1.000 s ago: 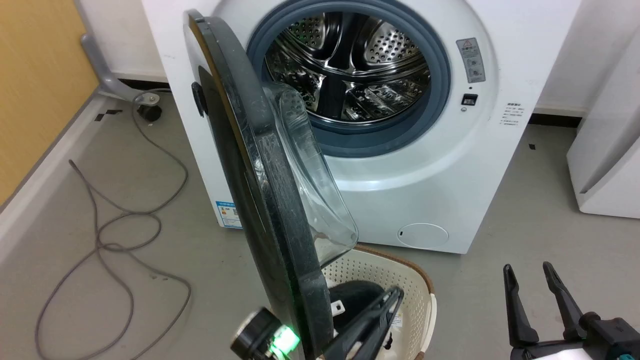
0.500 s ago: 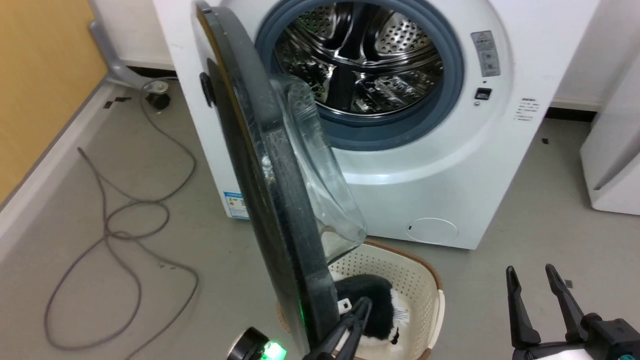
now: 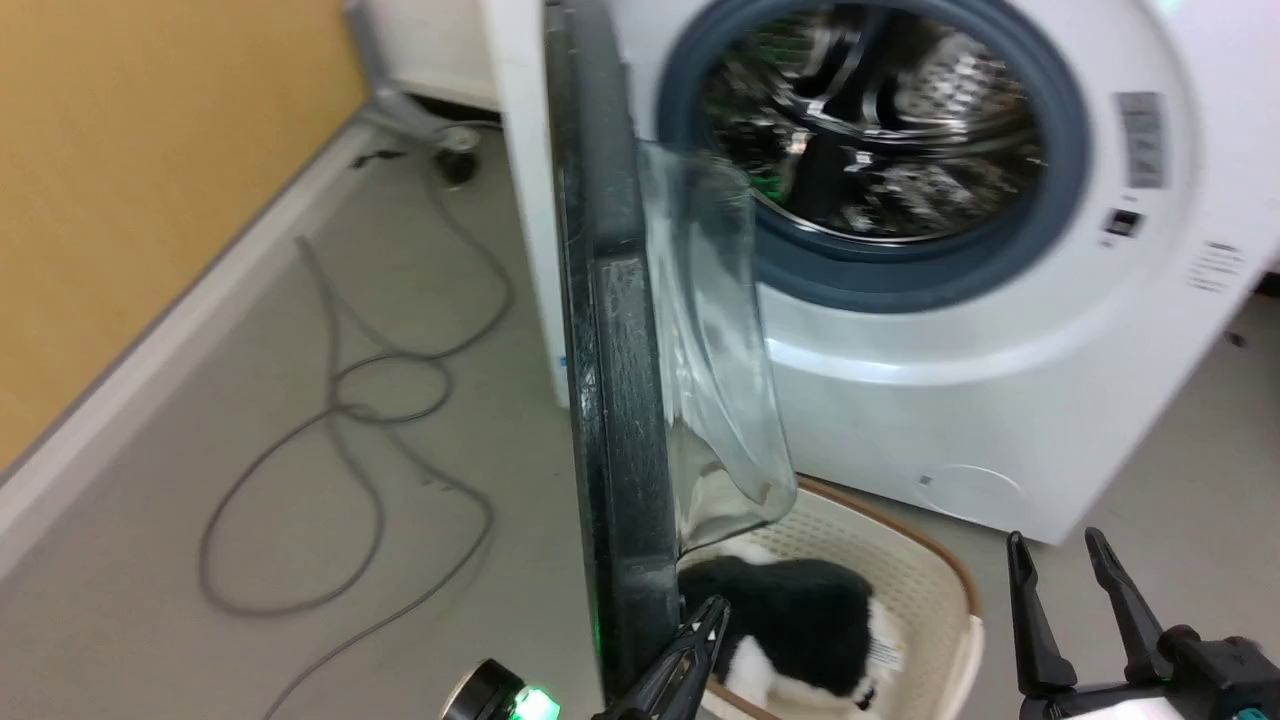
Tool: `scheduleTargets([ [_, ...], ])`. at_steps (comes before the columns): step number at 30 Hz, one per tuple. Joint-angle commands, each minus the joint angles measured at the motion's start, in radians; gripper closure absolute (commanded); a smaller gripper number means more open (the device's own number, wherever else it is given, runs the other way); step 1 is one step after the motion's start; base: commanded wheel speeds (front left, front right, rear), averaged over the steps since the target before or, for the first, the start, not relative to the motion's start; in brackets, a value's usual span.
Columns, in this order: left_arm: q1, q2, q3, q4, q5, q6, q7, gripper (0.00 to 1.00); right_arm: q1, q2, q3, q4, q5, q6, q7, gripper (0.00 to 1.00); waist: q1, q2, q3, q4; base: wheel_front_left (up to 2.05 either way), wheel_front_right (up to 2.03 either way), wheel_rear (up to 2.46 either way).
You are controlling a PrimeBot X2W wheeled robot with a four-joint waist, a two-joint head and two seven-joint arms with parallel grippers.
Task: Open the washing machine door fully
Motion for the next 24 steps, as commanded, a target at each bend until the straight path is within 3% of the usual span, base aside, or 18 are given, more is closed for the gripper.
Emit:
scheduleTargets([
  [1,0.008,0.011,0.012,0.001,-0.007,0.011,-0.004,1.00,-0.008,0.003,0.002,-0.001,0.003,0.005,-0.004,0.00,0.0000,-0.0001,0.004,0.042,0.00,0.00,0.00],
  [13,0.044,0.051,0.106,-0.030,-0.027,0.079,-0.004,1.00,-0.024,0.003,0.015,-0.005,0.000,0.005,-0.004,0.00,0.0000,-0.0001,0.032,0.151,0.00,0.00,0.00],
  [19,0.048,0.076,0.257,-0.058,-0.083,0.137,-0.004,1.00,-0.037,0.003,0.018,-0.010,-0.012,0.005,-0.004,0.00,0.0000,-0.0001,0.061,0.147,0.00,0.00,0.00],
  [24,0.016,0.100,0.406,-0.044,-0.147,0.135,-0.004,1.00,-0.048,0.003,0.018,-0.008,-0.029,0.005,-0.004,0.00,0.0000,-0.0001,0.096,0.128,0.00,0.00,0.00],
])
